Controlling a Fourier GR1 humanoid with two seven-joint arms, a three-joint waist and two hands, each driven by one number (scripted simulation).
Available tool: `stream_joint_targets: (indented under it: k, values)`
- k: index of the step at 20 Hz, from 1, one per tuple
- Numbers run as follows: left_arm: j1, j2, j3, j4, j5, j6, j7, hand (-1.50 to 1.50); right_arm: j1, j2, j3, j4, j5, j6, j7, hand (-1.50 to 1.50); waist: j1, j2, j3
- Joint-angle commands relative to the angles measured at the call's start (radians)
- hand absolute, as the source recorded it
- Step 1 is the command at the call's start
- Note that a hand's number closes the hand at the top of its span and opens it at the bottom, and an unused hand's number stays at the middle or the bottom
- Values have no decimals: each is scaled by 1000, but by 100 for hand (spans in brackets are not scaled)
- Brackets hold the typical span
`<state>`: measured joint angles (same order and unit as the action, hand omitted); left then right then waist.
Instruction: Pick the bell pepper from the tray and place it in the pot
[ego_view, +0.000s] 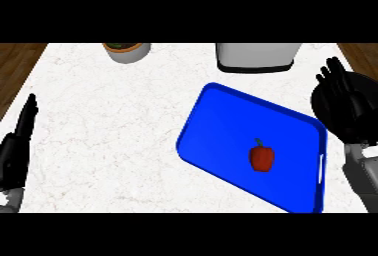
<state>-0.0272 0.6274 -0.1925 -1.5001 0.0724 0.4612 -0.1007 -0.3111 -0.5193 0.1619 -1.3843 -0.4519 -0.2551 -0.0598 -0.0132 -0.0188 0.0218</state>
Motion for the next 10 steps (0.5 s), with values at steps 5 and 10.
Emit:
stream_joint_targets:
  k: [5, 10]
  values:
    - [-129, -137, 30, -89, 181, -79, 1, 0, -101, -108, -17, -24, -176, 518, -108, 150, 31, 27, -18]
    - [-205, -187, 49, -83, 274, -117, 59, 0, -29, -301, 2, 153, 195, 506, -408, -150, 17, 40, -17]
